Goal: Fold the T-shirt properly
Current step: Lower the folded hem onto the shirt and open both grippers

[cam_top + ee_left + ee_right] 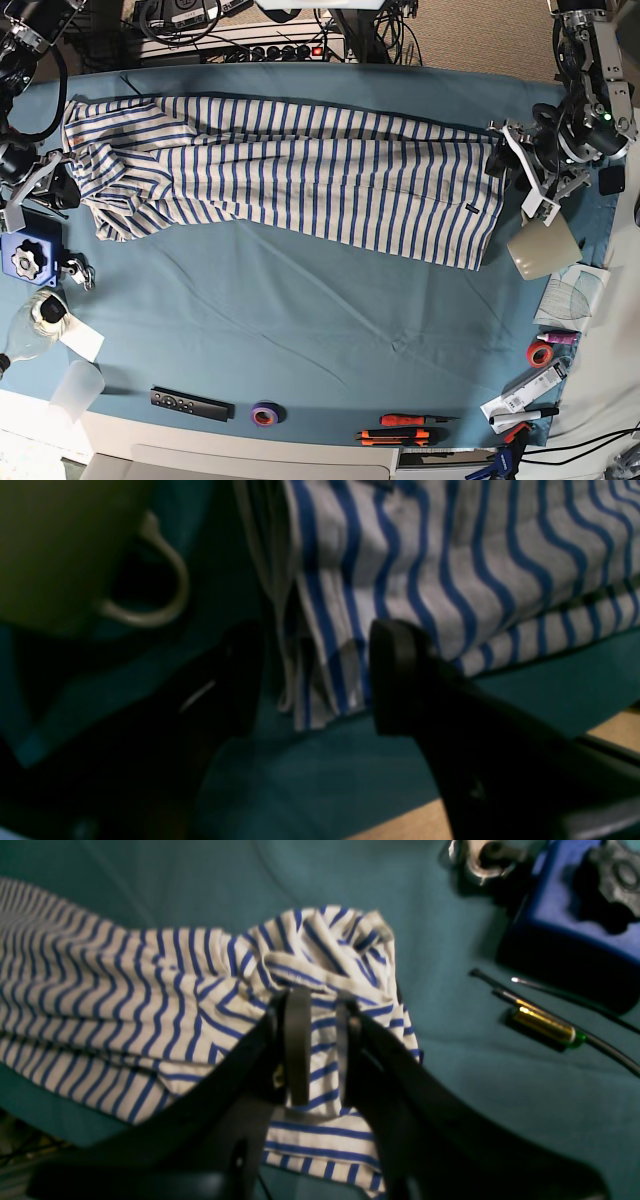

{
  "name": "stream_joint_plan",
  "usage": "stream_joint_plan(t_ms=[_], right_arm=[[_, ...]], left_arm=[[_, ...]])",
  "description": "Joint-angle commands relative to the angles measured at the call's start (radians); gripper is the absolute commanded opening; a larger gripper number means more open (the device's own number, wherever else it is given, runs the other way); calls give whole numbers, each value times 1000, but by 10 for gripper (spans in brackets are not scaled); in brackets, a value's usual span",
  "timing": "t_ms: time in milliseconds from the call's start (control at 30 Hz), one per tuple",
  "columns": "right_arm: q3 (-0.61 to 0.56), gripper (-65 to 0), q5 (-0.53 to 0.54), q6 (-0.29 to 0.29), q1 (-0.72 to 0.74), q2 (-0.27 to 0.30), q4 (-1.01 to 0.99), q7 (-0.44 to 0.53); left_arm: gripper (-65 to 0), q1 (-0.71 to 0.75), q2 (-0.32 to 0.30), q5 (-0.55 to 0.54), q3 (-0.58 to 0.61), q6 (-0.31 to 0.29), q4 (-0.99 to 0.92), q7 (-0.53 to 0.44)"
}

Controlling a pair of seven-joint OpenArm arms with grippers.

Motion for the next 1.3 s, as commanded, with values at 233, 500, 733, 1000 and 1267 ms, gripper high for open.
stream_joint_plan(t_ms=[233,500,733,1000,1267], right_arm=[[10,-553,11,5,9,25,9,18],[10,-553,10,5,9,25,9,18],[10,-553,10,5,9,25,9,18],[10,-553,11,5,9,25,9,18],[10,-553,10,5,9,25,9,18]], left_arm=[[-305,-43,45,-41,-6,56,-8,-16],[-306,-43,112,16,-6,72,-79,-64],[-307,-43,113,32,-6,110,-184,-80],[-502,-43,114,41,-6,128,-272,-25],[-650,-50,113,22,-6,187,-279,37]])
